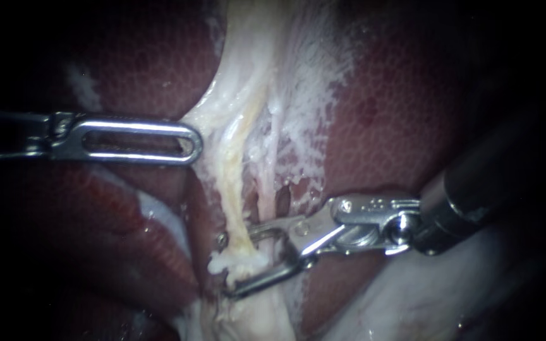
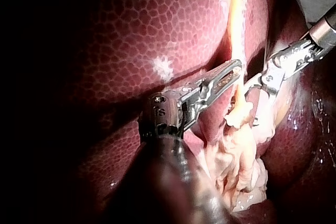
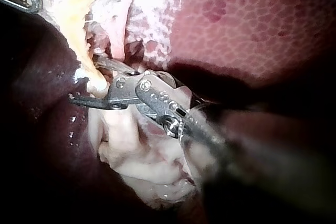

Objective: Going back first clip left tube

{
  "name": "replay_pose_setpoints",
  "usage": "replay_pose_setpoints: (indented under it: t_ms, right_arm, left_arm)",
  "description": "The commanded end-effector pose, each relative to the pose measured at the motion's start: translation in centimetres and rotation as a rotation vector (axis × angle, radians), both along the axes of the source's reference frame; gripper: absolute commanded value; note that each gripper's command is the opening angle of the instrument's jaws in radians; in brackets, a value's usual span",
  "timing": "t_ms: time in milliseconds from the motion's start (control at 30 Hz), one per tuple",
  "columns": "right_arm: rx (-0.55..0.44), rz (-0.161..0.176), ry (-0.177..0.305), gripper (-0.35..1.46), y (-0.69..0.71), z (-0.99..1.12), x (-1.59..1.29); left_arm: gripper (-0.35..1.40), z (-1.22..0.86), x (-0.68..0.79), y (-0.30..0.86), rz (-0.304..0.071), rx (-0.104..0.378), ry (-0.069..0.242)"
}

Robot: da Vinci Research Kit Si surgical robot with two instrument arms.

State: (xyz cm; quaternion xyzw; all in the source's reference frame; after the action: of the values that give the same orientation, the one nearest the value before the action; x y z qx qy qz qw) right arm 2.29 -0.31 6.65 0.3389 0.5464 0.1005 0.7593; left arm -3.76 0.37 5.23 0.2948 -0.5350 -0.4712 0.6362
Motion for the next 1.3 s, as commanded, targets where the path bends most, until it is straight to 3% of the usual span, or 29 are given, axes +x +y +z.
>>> replay_pose_setpoints:
  t_ms: [33,500,767,1300]
  right_arm:
    - [-0.019,0.001,0.005,0.59,0.01,-0.01,-0.02]
    - [-0.106,0.026,0.016,0.60,0.24,-0.18,-0.42]
    - [-0.129,0.042,0.016,0.60,0.41,-0.40,-0.69]
    - [-0.160,0.130,0.024,0.60,0.72,-0.86,-1.44]
  left_arm:
    - [-0.35,0.00,0.00,0.00,0.000,0.000,0.000]
    - [-0.35,0.02,0.00,-0.01,-0.002,-0.002,0.002]
    - [-0.35,0.03,-0.01,-0.02,-0.003,-0.002,0.003]
    - [-0.35,0.04,-0.02,-0.03,-0.003,-0.003,0.003]
